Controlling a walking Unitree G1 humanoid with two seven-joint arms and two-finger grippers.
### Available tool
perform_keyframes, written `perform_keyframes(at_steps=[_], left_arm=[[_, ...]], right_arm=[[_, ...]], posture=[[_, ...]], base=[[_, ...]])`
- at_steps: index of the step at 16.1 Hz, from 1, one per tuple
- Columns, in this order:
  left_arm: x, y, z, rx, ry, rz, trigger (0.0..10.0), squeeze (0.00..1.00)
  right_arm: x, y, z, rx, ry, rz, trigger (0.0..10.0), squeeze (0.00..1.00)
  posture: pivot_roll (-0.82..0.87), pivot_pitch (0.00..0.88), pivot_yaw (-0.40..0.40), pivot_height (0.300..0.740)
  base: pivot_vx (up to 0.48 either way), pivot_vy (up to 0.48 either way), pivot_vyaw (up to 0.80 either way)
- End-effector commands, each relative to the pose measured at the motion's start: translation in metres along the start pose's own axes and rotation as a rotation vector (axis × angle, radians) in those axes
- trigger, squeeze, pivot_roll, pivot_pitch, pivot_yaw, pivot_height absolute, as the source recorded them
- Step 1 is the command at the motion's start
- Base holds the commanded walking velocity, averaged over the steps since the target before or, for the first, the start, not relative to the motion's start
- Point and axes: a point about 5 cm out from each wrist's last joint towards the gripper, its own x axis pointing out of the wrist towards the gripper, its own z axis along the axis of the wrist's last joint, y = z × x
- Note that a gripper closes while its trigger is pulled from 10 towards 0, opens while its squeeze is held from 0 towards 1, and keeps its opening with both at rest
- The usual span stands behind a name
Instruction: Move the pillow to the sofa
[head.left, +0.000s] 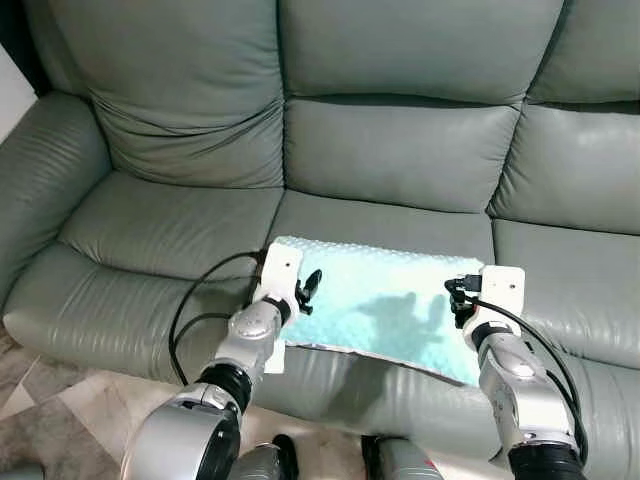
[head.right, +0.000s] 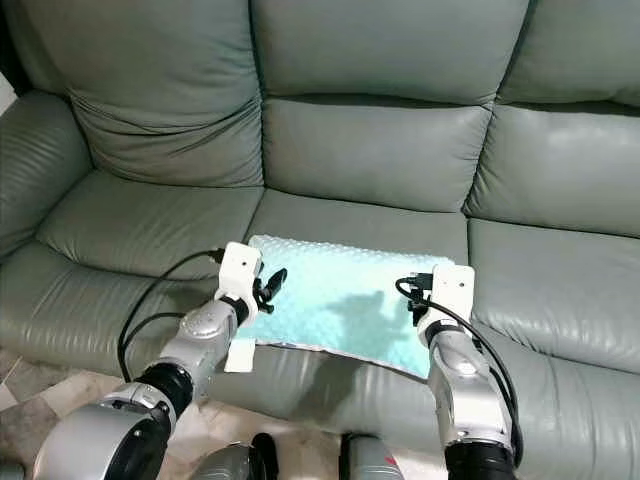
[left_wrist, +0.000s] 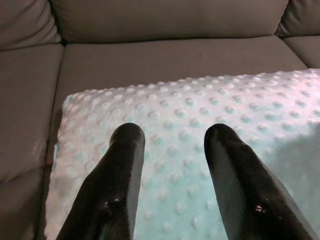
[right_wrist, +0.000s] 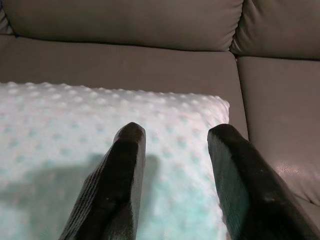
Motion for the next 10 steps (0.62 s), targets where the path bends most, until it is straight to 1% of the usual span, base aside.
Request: perform_keyframes(at_steps=[1,3,4,6,7,8,10], left_arm=[[-0.006,0.003,-0.016,-0.007,0.061,0.013,10.0,1.0],[-0.006,0.004,-0.017,-0.004,0.065,0.008,10.0,1.0],[-0.007,0.007,-0.017,0.033,0.065,0.005,10.0,1.0],[-0.012,0.023,-0.02,0.081,0.091,0.065,10.0,1.0],[-0.016,0.034,-0.024,0.104,0.117,0.11,10.0,1.0],[-0.021,0.046,-0.028,0.132,0.144,0.16,10.0,1.0],[-0.024,0.051,-0.032,0.147,0.167,0.172,10.0,1.0]], right_arm=[[-0.004,0.007,-0.007,0.0,0.014,0.026,10.0,1.0],[-0.005,0.019,-0.002,-0.024,-0.012,0.056,10.0,1.0],[-0.006,0.025,-0.001,-0.029,-0.018,0.074,10.0,1.0],[-0.008,0.03,0.0,-0.008,-0.019,0.09,10.0,1.0],[-0.008,0.031,-0.001,-0.014,-0.016,0.093,10.0,1.0],[-0.009,0.03,-0.006,0.006,-0.003,0.093,10.0,1.0],[-0.011,0.03,-0.005,0.08,-0.01,0.114,10.0,1.0]], posture=[[-0.09,0.289,0.1,0.74],[-0.09,0.292,0.1,0.74],[-0.09,0.293,0.101,0.74],[-0.08,0.294,0.104,0.74],[-0.08,0.295,0.103,0.74],[-0.08,0.296,0.104,0.74],[-0.08,0.302,0.105,0.74]], base=[[0.0,0.0,0.0],[0.0,0.0,0.0],[0.0,0.0,0.0],[0.0,0.0,0.0],[0.0,0.0,0.0],[0.0,0.0,0.0],[0.0,0.0,0.0]])
